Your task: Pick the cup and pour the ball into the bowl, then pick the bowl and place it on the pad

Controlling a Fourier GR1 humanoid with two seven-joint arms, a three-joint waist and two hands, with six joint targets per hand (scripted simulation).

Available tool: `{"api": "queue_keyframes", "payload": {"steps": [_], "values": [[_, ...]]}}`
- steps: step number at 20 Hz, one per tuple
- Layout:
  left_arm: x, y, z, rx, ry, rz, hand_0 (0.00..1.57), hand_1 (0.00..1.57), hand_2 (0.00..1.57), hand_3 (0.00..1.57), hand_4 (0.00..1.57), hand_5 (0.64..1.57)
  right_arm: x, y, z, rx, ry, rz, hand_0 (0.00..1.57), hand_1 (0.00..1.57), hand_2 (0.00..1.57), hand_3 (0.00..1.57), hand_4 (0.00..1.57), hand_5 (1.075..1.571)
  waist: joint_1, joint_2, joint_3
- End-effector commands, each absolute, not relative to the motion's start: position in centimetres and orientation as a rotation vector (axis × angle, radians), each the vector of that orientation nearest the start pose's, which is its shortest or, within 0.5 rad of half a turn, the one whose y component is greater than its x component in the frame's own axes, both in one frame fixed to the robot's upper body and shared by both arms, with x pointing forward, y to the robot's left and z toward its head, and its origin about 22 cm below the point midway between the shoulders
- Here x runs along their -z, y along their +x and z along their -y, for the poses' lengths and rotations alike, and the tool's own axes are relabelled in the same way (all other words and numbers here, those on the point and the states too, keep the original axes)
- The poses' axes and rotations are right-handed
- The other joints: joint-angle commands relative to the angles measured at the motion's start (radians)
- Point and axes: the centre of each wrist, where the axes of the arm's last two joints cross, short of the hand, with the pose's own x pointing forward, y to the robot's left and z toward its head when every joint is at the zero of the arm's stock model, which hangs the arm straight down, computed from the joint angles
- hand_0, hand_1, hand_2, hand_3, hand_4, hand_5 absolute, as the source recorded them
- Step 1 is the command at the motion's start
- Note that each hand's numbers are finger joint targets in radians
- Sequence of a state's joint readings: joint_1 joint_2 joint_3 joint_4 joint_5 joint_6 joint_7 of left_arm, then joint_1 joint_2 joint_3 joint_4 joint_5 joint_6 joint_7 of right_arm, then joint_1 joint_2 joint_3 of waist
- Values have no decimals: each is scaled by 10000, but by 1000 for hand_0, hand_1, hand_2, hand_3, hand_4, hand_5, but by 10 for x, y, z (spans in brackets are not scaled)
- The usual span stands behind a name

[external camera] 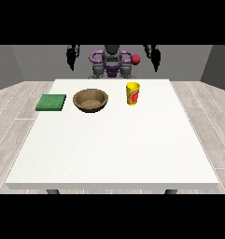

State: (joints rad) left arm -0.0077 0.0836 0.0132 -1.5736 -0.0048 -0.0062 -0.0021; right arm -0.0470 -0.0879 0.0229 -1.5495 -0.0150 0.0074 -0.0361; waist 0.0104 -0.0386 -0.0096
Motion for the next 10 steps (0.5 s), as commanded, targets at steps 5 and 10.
{"api": "queue_keyframes", "payload": {"steps": [5,10], "values": [[-38,248,-256,977,862,16046,0,0,0,0,0,1557,-38,256,250,-1187,-615,16256,0,0,0,0,0,1569,-131,-2513,64],[-68,262,-269,-911,176,16366,0,0,0,0,0,1558,-40,232,322,-518,180,15741,0,0,0,0,0,1569,-847,-1600,99]]}}
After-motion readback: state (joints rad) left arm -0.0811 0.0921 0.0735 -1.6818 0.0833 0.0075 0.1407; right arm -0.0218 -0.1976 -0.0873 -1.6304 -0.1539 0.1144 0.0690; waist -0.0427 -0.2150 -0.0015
